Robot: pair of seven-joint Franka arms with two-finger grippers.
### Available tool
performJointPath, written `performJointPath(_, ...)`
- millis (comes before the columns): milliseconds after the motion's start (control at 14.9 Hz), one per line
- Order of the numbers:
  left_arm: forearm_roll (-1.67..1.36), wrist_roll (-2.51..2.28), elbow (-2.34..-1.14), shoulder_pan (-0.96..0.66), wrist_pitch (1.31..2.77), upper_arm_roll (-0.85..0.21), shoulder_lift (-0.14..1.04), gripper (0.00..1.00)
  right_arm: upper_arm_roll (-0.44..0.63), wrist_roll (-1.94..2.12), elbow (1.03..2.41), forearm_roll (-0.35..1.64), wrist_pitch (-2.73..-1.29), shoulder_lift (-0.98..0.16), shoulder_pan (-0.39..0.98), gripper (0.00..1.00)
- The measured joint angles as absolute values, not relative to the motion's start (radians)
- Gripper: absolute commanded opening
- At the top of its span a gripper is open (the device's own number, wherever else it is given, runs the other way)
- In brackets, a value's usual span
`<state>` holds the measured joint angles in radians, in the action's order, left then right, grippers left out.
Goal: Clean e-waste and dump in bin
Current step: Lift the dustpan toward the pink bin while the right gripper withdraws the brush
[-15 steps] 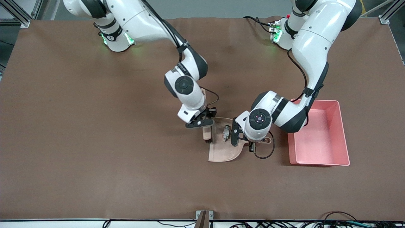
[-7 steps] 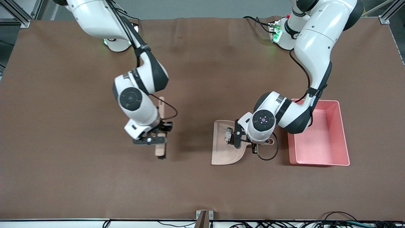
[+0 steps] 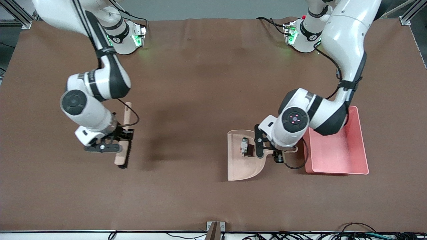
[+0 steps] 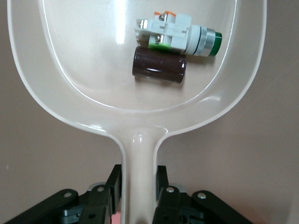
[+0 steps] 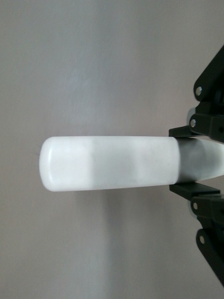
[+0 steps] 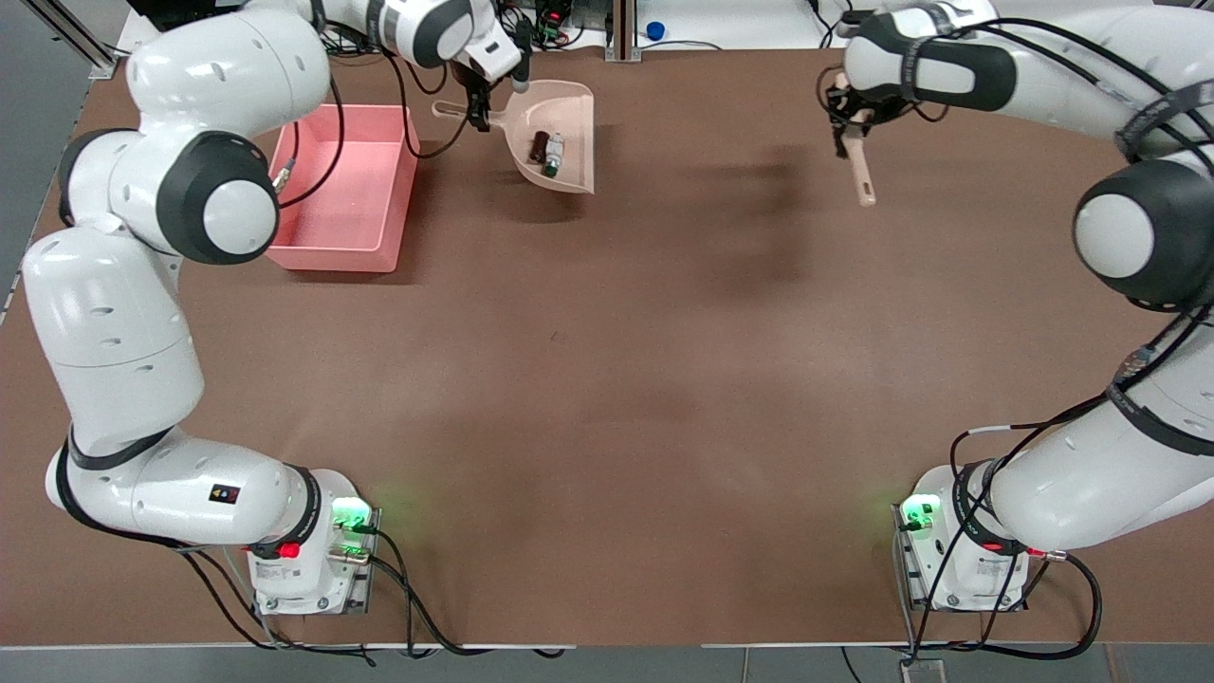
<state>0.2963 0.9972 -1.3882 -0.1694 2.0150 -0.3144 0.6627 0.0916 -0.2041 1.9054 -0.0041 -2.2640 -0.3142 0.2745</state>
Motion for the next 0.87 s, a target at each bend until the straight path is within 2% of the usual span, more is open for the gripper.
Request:
performJointPath(268, 0.251, 1.007, -1.461, -0.041, 1.977, -0.396, 0.589, 0.00, 0.091, -0.110, 2.092, -0.005, -2.399, -0.263, 0.191, 0.01)
performJointPath(872, 0.247, 1.239, -1.757, 0.394, 1.976, -0.591, 0.337, 0.00, 0.089, -0.042, 2.206, -0.005, -2.414, -0.261, 0.052, 0.01)
